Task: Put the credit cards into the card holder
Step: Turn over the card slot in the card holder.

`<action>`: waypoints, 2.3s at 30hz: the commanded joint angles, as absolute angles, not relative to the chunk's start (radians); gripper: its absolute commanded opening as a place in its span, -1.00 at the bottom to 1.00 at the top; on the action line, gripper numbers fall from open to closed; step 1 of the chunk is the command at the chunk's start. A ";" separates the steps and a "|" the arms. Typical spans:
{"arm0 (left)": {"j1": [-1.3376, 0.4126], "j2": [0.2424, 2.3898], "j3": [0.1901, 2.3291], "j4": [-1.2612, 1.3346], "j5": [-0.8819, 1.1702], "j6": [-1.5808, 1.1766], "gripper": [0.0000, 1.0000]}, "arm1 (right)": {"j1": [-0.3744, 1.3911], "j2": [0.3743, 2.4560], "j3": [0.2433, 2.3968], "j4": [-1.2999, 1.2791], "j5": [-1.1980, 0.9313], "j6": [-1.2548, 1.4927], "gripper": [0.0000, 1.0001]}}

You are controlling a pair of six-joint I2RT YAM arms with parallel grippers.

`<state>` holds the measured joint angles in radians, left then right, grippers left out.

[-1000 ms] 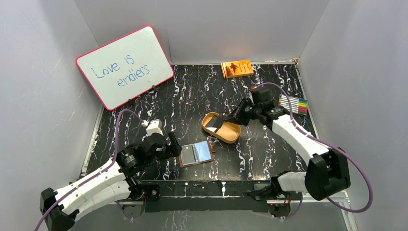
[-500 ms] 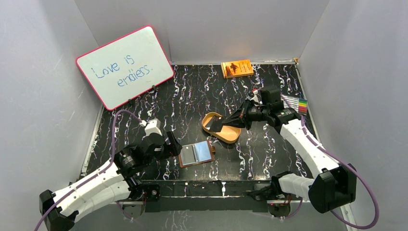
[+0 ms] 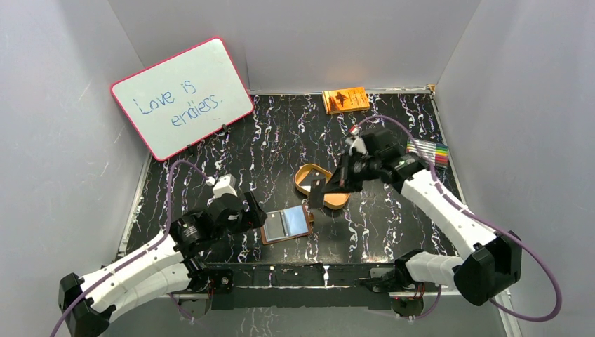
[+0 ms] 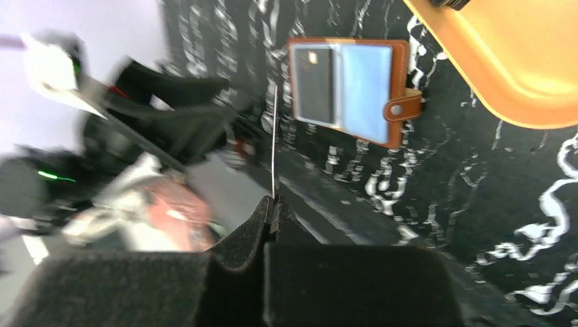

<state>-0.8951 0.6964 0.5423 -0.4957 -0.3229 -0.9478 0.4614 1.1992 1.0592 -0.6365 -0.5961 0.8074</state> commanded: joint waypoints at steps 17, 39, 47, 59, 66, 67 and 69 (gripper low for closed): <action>-0.898 0.931 0.433 -0.330 -0.297 -1.052 0.61 | 0.704 1.244 0.806 -0.369 -0.380 0.465 -1.00; -0.867 1.304 0.518 -0.047 -0.194 -0.750 0.31 | 0.785 0.978 0.605 -0.413 -0.370 0.572 -1.00; -0.866 1.227 0.539 -0.124 -0.246 -0.791 0.35 | 0.807 0.891 0.534 -0.375 -0.311 0.644 -1.00; -0.930 1.131 0.692 -0.222 -0.165 -0.744 0.71 | 0.807 0.846 0.615 -0.427 -0.193 0.582 -1.00; -1.012 1.339 0.758 -0.153 -0.158 -0.720 0.60 | 0.807 0.859 0.580 -0.408 -0.297 0.563 -1.00; -1.012 1.359 0.758 -0.140 -0.158 -0.722 0.59 | 0.807 0.866 0.566 -0.388 -0.316 0.577 -1.00; -1.012 1.401 0.762 -0.126 -0.158 -0.725 0.58 | 0.807 0.878 0.535 -0.354 -0.334 0.606 -1.00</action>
<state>-1.0122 1.3567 0.7361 -0.1547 -0.1673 -0.7395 0.8021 0.8642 0.5713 -0.4339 -0.2665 0.5800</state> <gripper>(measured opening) 0.794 0.011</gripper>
